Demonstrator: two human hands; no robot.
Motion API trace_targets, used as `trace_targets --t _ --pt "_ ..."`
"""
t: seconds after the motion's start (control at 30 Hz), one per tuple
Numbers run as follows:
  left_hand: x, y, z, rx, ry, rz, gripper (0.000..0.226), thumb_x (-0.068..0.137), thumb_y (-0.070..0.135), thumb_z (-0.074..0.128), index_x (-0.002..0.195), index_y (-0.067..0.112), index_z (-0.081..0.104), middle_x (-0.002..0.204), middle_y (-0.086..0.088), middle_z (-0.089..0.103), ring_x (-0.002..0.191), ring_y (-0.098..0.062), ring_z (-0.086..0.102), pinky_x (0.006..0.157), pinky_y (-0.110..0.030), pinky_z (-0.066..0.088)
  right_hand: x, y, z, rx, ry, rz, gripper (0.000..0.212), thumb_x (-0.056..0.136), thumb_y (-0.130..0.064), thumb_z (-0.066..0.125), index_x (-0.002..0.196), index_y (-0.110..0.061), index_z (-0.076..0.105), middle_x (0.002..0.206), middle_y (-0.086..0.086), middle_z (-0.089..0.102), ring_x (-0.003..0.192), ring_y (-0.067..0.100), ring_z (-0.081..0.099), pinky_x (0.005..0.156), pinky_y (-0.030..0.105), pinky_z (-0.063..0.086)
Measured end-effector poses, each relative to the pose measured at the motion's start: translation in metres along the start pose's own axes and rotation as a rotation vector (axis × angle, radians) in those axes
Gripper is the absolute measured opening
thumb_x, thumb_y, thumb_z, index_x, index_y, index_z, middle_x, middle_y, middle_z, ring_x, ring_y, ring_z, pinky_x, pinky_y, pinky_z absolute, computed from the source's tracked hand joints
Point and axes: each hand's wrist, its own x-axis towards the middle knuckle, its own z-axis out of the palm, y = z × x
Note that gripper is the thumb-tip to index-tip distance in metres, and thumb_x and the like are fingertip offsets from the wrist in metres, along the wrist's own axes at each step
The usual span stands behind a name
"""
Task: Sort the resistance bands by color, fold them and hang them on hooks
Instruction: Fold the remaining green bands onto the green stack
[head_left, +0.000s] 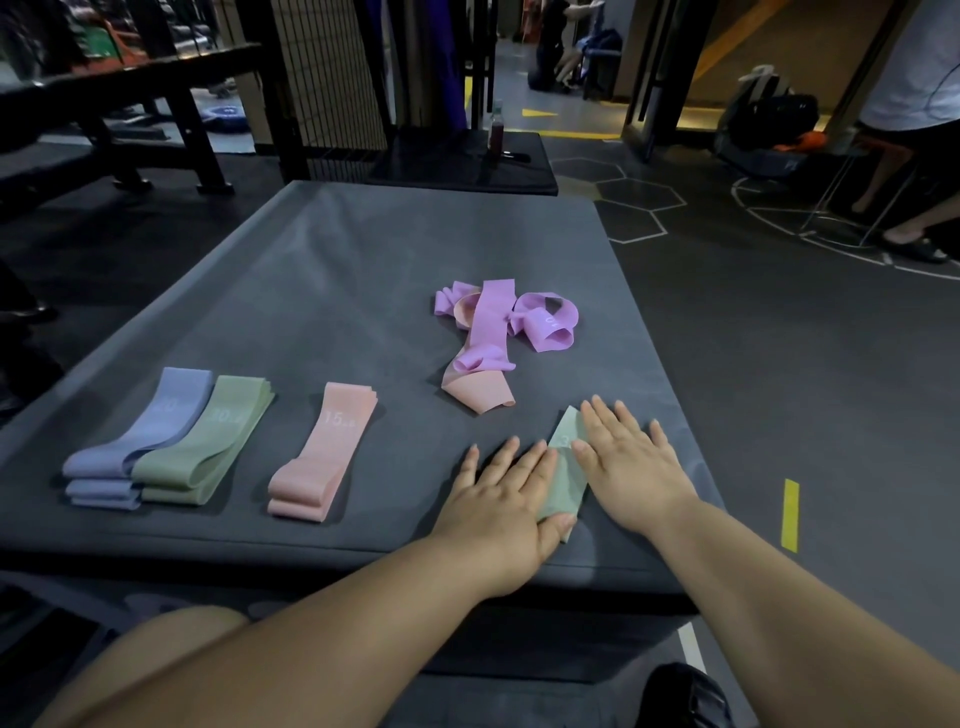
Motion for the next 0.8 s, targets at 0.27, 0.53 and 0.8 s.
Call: trace_targets --t 0.27,0.53,0.8 --pt "0.0 -0.001 0.001 0.002 0.004 0.0 0.096 0.066 0.064 -0.019 0.154 0.026 -0.009 0.162 0.012 -0.011 0.148 -0.012 -0.016 0.116 -0.044 -0.015 0.004 0.002 -0.003 0.047 -0.043 -0.004 0.057 0.104 -0.044 0.012 0.157 -0.026 0.001 0.164 -0.01 -0.004 0.151 0.012 -0.009 0.121 0.043 -0.006" --pt "0.002 -0.002 -0.004 0.004 -0.061 -0.023 0.072 0.092 0.062 0.002 0.154 0.028 -0.009 0.162 0.013 -0.012 0.148 -0.011 -0.017 0.117 -0.045 -0.016 0.011 0.014 -0.009 0.321 0.245 0.079 0.036 0.096 -0.015 0.042 0.123 -0.024 0.064 0.131 0.003 0.058 0.128 0.024 0.046 0.105 0.037 0.038" --pt "0.0 0.0 -0.006 0.003 -0.058 -0.023 0.068 0.096 0.058 0.007 0.154 0.027 -0.009 0.162 0.012 -0.012 0.148 -0.011 -0.018 0.118 -0.044 -0.015 0.011 0.004 -0.012 0.354 0.302 0.205 0.016 0.09 -0.025 0.052 0.098 -0.024 0.066 0.108 0.0 0.058 0.112 0.025 0.05 0.092 0.036 0.043"
